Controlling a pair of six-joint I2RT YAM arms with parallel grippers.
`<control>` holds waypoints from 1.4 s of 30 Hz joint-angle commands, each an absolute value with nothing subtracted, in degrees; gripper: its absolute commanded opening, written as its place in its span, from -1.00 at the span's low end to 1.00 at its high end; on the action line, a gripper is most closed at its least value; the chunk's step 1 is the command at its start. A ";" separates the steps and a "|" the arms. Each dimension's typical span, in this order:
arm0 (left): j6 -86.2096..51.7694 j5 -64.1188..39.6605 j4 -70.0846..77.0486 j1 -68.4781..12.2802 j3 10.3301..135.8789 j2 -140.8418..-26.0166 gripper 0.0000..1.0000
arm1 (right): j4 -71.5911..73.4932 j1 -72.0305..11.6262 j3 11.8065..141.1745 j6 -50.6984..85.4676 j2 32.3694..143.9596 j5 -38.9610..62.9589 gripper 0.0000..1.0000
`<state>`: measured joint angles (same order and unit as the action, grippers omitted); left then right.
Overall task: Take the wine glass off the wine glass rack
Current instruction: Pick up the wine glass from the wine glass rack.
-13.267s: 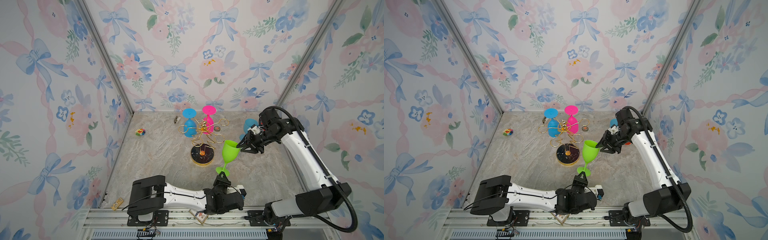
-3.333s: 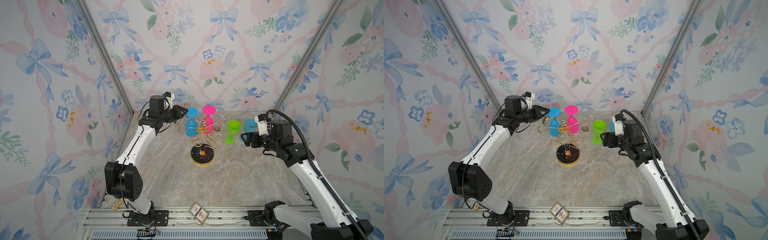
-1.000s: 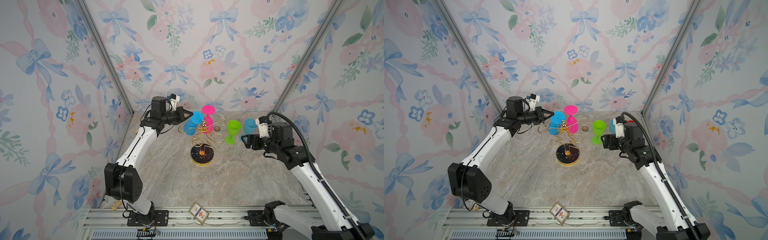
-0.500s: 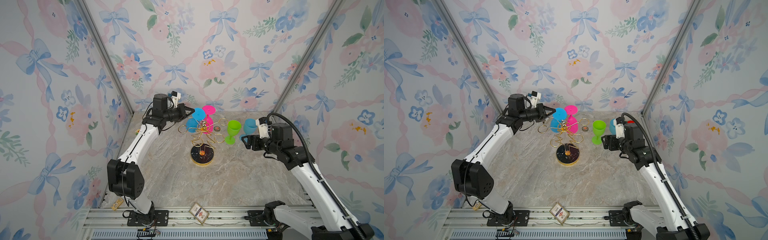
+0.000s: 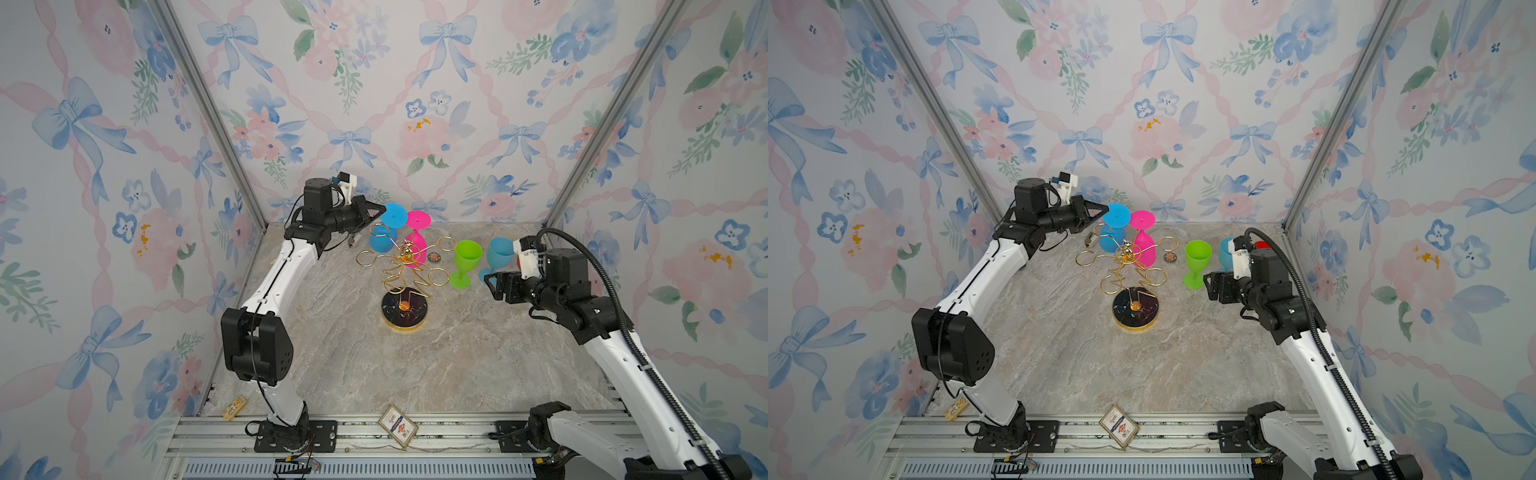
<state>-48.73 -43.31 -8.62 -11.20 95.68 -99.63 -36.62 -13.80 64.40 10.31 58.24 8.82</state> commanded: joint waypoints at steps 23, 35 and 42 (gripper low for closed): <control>-43.33 -39.97 -7.24 -3.91 99.42 -96.88 -1.00 | -38.98 -13.11 63.85 10.63 56.53 9.47 0.67; -30.11 -36.53 -7.27 -3.94 96.67 -86.14 -1.00 | -39.97 -13.18 64.68 11.15 55.98 10.52 0.67; -19.30 -35.80 -7.21 -8.78 92.50 -77.74 -1.00 | -41.90 -13.10 65.57 10.80 54.93 10.85 0.67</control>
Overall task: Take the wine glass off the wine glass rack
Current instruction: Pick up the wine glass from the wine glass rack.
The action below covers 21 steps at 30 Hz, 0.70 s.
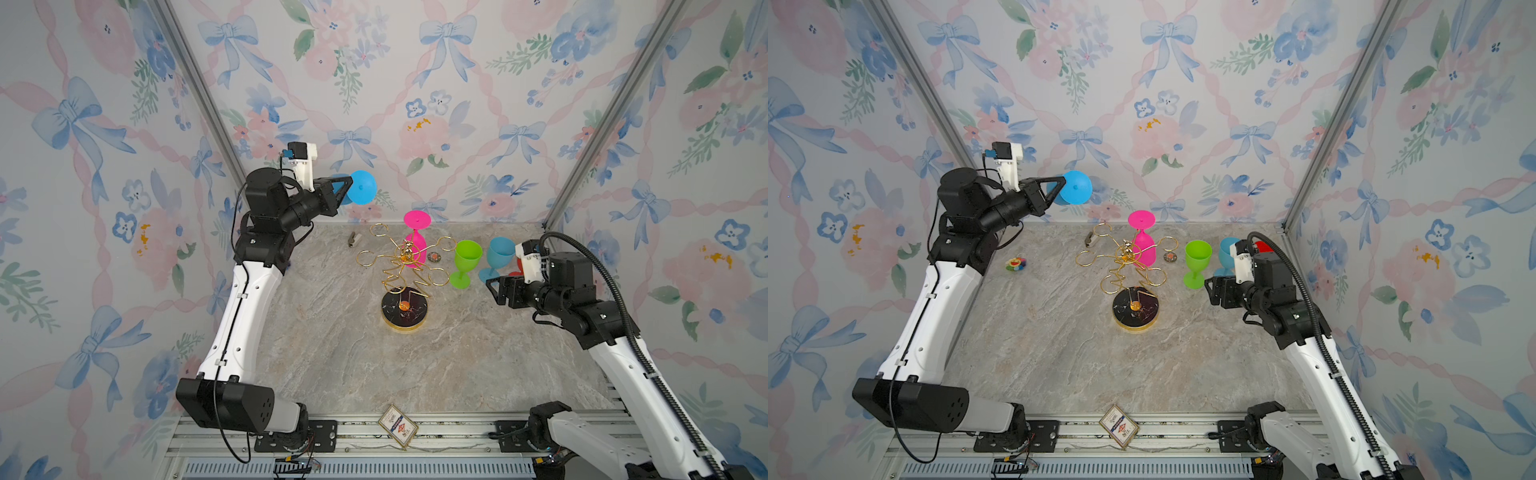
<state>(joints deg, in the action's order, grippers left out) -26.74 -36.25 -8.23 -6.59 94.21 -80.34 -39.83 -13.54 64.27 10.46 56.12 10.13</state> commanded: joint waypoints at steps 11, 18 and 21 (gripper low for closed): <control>-5.36 -30.48 -7.03 -22.22 86.04 -66.52 -1.00 | -44.74 -13.10 67.90 12.03 53.45 12.86 0.67; 2.36 -34.01 -7.03 -29.34 81.55 -64.40 -1.00 | -47.81 -12.09 68.98 7.59 52.08 13.06 0.65; 4.95 -36.81 -7.04 -31.74 79.87 -63.52 -1.00 | -49.45 -9.68 69.68 6.64 51.51 13.11 0.65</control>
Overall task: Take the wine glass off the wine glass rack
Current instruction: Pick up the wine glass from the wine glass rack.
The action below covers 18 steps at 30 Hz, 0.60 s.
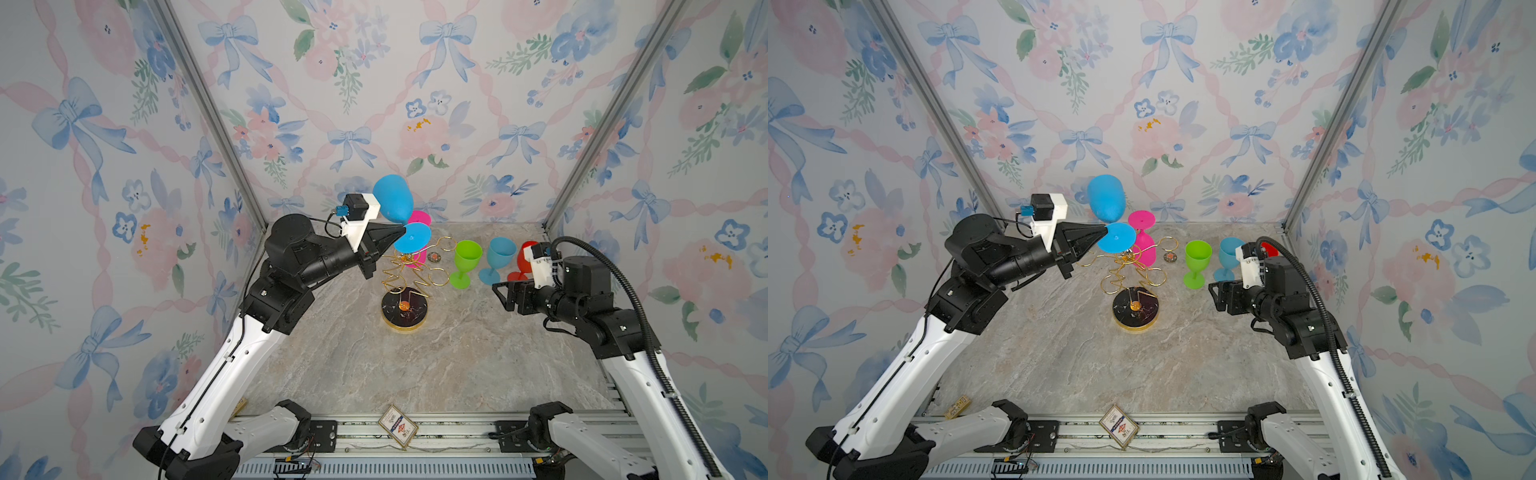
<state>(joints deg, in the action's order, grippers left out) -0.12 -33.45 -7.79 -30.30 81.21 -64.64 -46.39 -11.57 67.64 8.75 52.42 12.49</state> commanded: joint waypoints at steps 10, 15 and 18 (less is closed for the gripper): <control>14.86 -34.54 -7.09 -43.38 72.52 -58.96 -1.00 | -49.81 -1.51 72.76 11.91 51.78 21.34 0.63; 18.73 -27.67 -7.03 -52.13 68.73 -58.48 -1.00 | -52.64 -1.05 76.33 15.40 52.33 24.26 0.63; 23.02 -20.19 -7.07 -58.71 66.46 -58.71 -1.00 | -54.73 -0.94 78.66 17.73 52.62 25.61 0.63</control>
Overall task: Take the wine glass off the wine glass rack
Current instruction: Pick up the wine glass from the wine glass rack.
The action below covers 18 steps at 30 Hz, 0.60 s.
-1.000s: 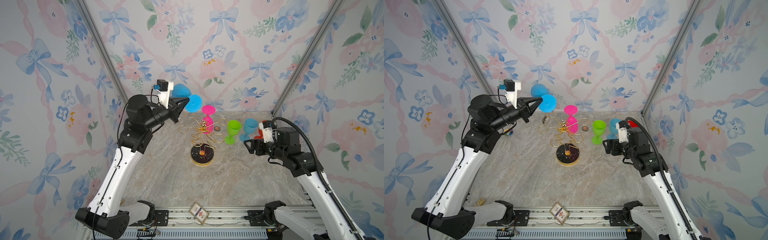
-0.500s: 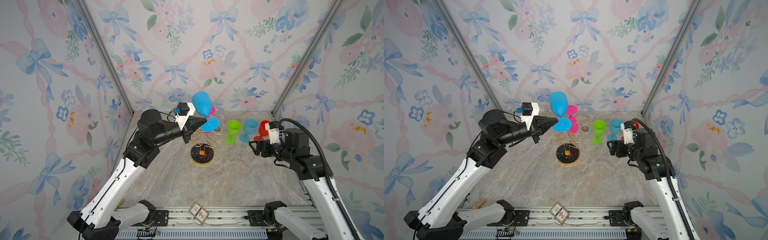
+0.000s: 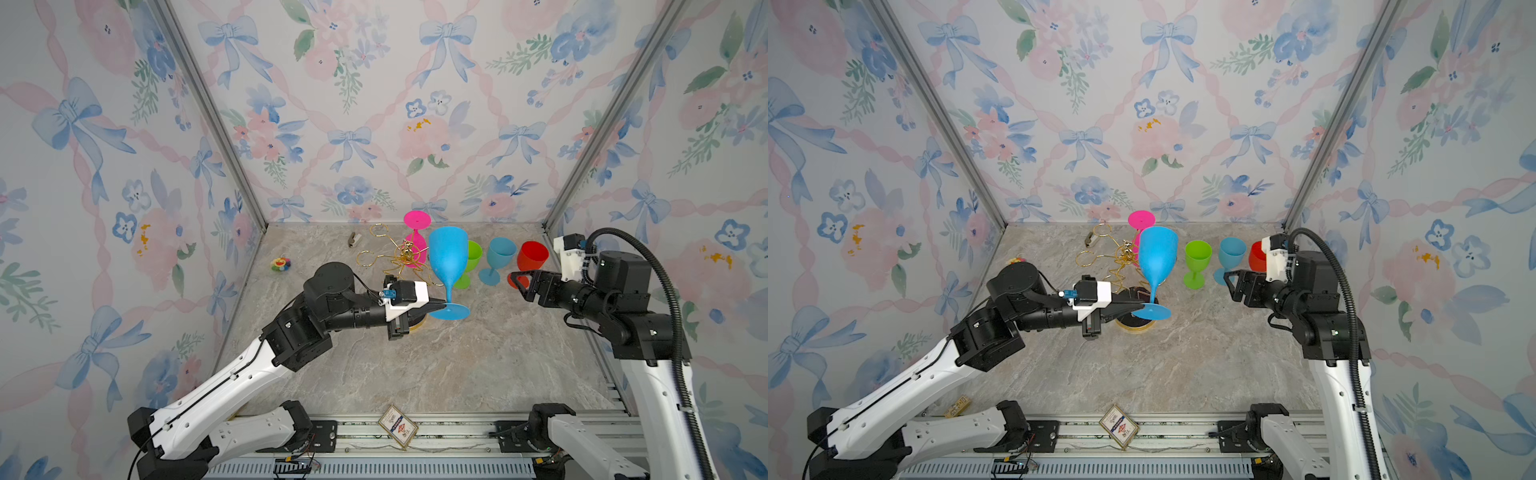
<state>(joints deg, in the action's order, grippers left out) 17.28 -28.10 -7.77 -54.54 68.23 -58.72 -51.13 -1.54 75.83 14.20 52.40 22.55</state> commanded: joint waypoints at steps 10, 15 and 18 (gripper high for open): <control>36.87 5.26 -7.01 -74.34 60.51 -62.03 -1.00 | -59.00 -0.33 82.97 33.71 53.30 32.19 0.53; 41.14 13.22 -6.06 -78.09 58.36 -63.23 -1.00 | -61.34 -0.43 82.50 37.79 54.40 33.38 0.48; 44.59 19.43 -5.44 -80.18 57.13 -64.12 -1.00 | -62.95 -1.47 82.53 38.78 55.43 33.95 0.44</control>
<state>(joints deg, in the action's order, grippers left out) 39.33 10.87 -7.62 -78.85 57.89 -63.48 -59.75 -0.91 82.67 35.38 54.50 31.90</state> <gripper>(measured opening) 0.050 0.726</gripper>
